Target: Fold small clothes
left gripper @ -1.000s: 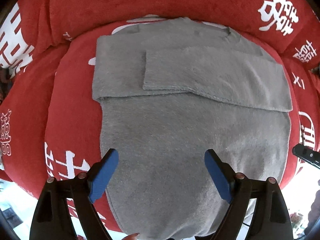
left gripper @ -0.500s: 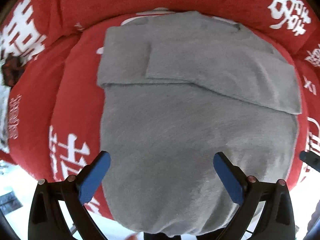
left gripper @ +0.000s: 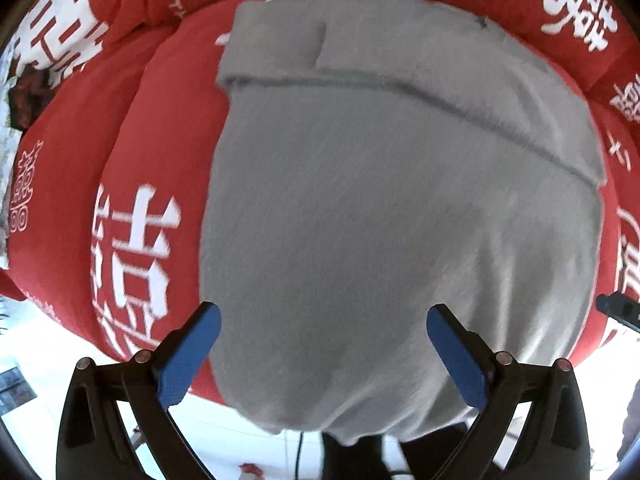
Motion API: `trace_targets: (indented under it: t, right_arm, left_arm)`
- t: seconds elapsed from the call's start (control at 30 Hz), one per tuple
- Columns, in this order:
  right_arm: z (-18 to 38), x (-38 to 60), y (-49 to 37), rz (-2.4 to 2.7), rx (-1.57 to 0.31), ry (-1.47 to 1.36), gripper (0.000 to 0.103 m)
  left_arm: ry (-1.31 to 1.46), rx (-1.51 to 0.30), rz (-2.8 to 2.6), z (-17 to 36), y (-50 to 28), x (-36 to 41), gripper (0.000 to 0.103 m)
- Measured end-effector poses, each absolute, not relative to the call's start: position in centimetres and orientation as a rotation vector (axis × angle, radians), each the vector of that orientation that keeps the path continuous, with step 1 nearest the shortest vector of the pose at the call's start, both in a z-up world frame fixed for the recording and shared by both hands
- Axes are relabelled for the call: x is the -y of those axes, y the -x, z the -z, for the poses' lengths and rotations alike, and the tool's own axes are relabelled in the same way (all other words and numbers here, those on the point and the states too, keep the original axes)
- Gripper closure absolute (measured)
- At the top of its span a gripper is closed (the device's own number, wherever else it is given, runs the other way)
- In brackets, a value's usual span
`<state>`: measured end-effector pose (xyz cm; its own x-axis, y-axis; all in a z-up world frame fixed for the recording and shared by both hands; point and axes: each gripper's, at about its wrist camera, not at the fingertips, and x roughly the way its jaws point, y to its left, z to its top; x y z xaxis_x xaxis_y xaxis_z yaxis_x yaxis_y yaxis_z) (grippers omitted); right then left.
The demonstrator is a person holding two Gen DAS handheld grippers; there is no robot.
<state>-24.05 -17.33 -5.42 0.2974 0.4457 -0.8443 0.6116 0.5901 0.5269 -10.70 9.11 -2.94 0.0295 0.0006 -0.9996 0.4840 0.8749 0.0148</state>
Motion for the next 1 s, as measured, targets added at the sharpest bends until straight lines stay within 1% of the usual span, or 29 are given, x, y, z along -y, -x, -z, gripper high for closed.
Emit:
trace_targets:
  t: [0.23, 0.47, 0.67, 0.8, 0.83, 0.87, 0.9, 0.93, 0.97, 1.0]
  right_arm:
    - [8.0, 14.9, 29.2, 0.162, -1.384, -1.043, 0.023]
    - [11.3, 10.9, 34.4, 0.181, -1.474, -1.046, 0.023]
    - [14.8, 8.7, 35.9, 0.185, -1.521, -1.062, 0.023]
    - [16.1, 8.0, 35.6, 0.16, -1.493, -1.074, 0.023]
    - [16.3, 7.9, 35.5, 0.156, -1.482, -1.084, 0.023]
    - [16.6, 7.7, 35.5, 0.152, -1.474, -1.1, 0.027]
    - [16.7, 7.6, 35.6, 0.152, -1.467, -1.125, 0.044]
    - [16.8, 7.3, 35.8, 0.156, -1.468, -1.141, 0.056]
    - [16.8, 7.0, 36.1, 0.156, -1.464, -1.156, 0.077]
    - [16.6, 6.9, 36.3, 0.148, -1.452, -1.172, 0.092]
  left_arm:
    - [-0.338, -1.558, 0.395, 5.3, 13.5, -14.2, 0.0]
    - [-0.275, -1.656, 0.393, 8.8, 16.7, -18.2, 0.0]
    - [-0.221, -1.705, 0.405, 11.3, 18.5, -19.3, 0.0]
    - [-0.171, -1.705, 0.432, 11.9, 18.4, -20.6, 0.0]
    - [-0.164, -1.702, 0.438, 11.9, 18.5, -20.7, 0.001]
    - [-0.159, -1.698, 0.448, 11.8, 18.6, -20.7, 0.006]
    - [-0.163, -1.695, 0.454, 11.7, 18.7, -20.9, 0.014]
    - [-0.169, -1.688, 0.462, 11.4, 18.8, -20.8, 0.021]
    - [-0.179, -1.677, 0.49, 10.8, 19.2, -20.6, 0.035]
    - [-0.191, -1.67, 0.503, 10.2, 19.7, -20.3, 0.056]
